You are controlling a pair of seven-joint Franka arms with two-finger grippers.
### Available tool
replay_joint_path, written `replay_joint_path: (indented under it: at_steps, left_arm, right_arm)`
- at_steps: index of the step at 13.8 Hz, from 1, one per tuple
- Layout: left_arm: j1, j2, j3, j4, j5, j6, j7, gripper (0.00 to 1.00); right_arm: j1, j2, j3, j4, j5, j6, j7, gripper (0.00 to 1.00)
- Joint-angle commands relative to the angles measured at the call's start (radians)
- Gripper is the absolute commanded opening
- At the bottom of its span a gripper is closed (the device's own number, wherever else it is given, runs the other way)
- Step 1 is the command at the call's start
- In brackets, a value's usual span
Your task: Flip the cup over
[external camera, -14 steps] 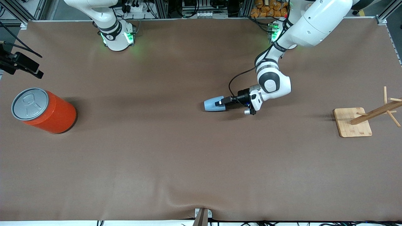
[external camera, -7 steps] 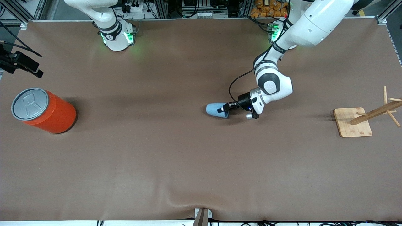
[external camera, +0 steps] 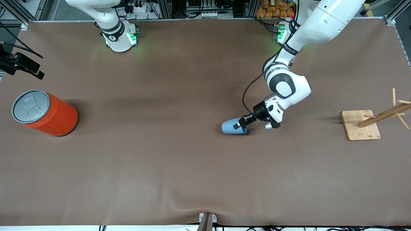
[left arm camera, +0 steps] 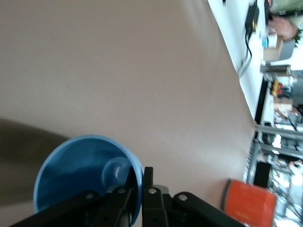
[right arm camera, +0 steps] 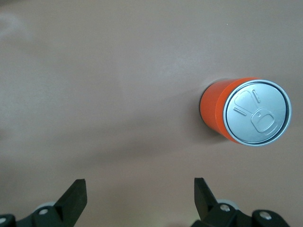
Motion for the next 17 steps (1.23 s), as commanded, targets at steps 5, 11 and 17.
replay_joint_path:
  at_steps: [5, 11, 17]
  left_arm:
    - [0.012, -0.025, 0.148, 0.047, 0.463, 0.017, -0.277, 0.00]
    - [-0.006, -0.009, 0.247, 0.151, 1.115, -0.095, -0.667, 0.00]
    - [-0.067, -0.009, 0.254, 0.233, 1.964, -0.303, -1.247, 0.00]
  right_arm:
    - [0.004, 0.011, -0.004, 0.028, -0.006, -0.023, 0.012, 1.00]
    - [0.002, 0.011, -0.004, 0.028, -0.003, -0.028, 0.016, 1.00]
    - [0.001, 0.011, -0.004, 0.028, 0.001, -0.029, 0.016, 1.00]
